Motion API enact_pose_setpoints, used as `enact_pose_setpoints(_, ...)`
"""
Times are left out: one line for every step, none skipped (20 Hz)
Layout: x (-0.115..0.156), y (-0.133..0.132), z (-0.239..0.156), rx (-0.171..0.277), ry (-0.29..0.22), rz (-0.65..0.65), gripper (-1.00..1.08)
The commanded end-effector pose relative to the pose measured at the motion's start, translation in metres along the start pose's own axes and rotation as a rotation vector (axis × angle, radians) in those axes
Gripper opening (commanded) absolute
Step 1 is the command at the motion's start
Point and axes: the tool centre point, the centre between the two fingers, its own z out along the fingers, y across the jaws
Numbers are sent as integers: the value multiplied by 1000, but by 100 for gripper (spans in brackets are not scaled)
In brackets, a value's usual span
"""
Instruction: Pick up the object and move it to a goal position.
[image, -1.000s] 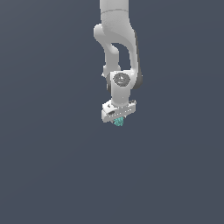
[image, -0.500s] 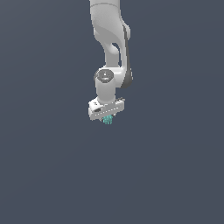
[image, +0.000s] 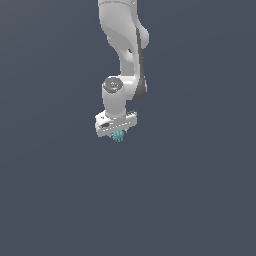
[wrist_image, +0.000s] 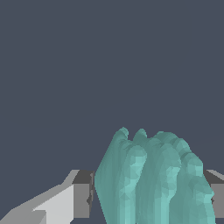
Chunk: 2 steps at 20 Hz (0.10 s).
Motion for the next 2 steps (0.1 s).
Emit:
enact_pose_setpoints(1, -2, 0, 0, 0, -2, -100)
enact_pose_setpoints(1, -2, 0, 0, 0, -2, -100)
